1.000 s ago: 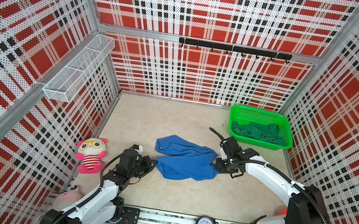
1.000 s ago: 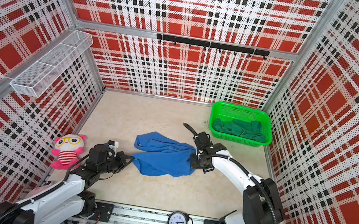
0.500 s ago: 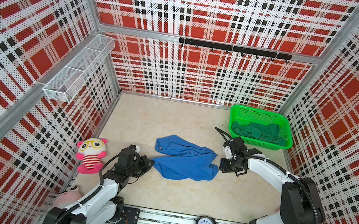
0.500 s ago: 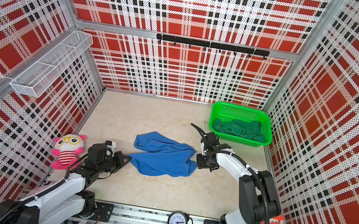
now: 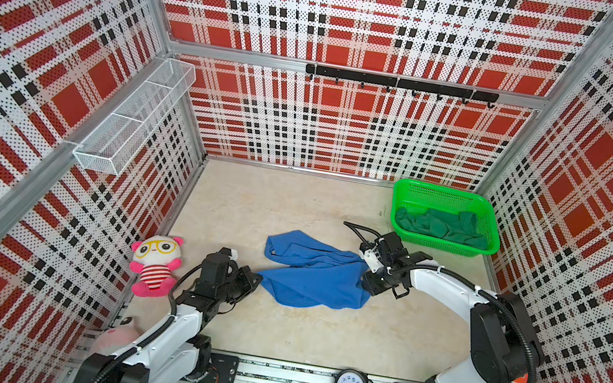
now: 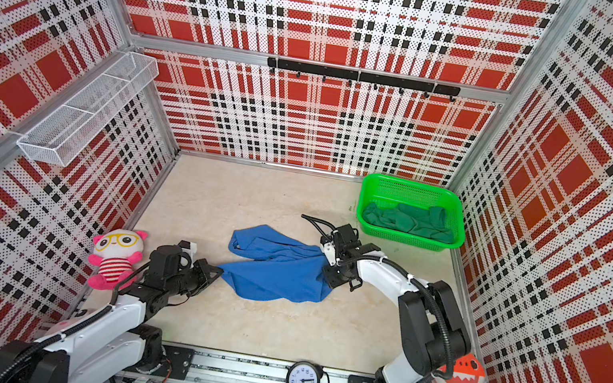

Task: Fold and stack the tank tops

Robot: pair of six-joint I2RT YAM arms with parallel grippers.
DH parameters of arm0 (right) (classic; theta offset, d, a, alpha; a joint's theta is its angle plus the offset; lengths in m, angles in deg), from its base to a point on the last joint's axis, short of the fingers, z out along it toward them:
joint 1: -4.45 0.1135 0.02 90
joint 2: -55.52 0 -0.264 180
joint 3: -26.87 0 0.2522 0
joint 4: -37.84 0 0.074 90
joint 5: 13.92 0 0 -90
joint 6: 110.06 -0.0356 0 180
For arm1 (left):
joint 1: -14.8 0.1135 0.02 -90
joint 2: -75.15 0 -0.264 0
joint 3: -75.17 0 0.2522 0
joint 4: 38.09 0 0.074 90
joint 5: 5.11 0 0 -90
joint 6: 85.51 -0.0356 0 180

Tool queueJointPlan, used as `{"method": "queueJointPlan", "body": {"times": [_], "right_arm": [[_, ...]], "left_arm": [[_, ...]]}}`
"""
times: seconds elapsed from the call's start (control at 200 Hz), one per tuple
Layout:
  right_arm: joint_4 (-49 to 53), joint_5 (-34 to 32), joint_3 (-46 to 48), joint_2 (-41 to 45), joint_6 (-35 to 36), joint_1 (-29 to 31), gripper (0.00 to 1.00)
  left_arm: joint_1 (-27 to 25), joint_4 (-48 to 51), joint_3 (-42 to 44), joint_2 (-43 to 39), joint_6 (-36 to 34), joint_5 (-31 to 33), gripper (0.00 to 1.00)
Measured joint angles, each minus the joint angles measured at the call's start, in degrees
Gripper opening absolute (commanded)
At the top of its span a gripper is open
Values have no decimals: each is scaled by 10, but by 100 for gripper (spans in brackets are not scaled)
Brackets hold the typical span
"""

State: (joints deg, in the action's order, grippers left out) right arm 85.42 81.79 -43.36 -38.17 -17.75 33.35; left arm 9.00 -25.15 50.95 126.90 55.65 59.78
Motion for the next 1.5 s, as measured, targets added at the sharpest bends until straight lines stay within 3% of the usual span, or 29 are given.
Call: {"method": "queueJointPlan", "body": {"times": [0.346, 0.481, 0.621, 0.737, 0.912, 1.052, 1.373, 1.503], "right_arm": [[4, 14, -17, -42, -6, -5, 37], [5, 12, -9, -42, -29, -19, 24], [4, 11, 5, -42, -64, -35, 17], [-6, 16, 13, -36, -90, -40, 0], [10, 13, 6, -12, -138, -40, 0], [53, -4, -82, 31, -168, -40, 0], [85, -32, -383, 78, -169, -40, 0], [100, -34, -462, 95, -162, -40, 0]], "left_arm": [[2, 0, 0, 0, -1, -2, 0], [3, 0, 0, 0, -1, -4, 0], [3, 0, 0, 0, -1, -4, 0], [4, 0, 0, 0, -1, -4, 0], [6, 15, -27, -3, 1, -7, 0], [7, 52, -150, -1, -7, -11, 0], [32, 109, -611, 132, -112, -8, 0], [49, 137, -721, 155, -143, -9, 0]]}}
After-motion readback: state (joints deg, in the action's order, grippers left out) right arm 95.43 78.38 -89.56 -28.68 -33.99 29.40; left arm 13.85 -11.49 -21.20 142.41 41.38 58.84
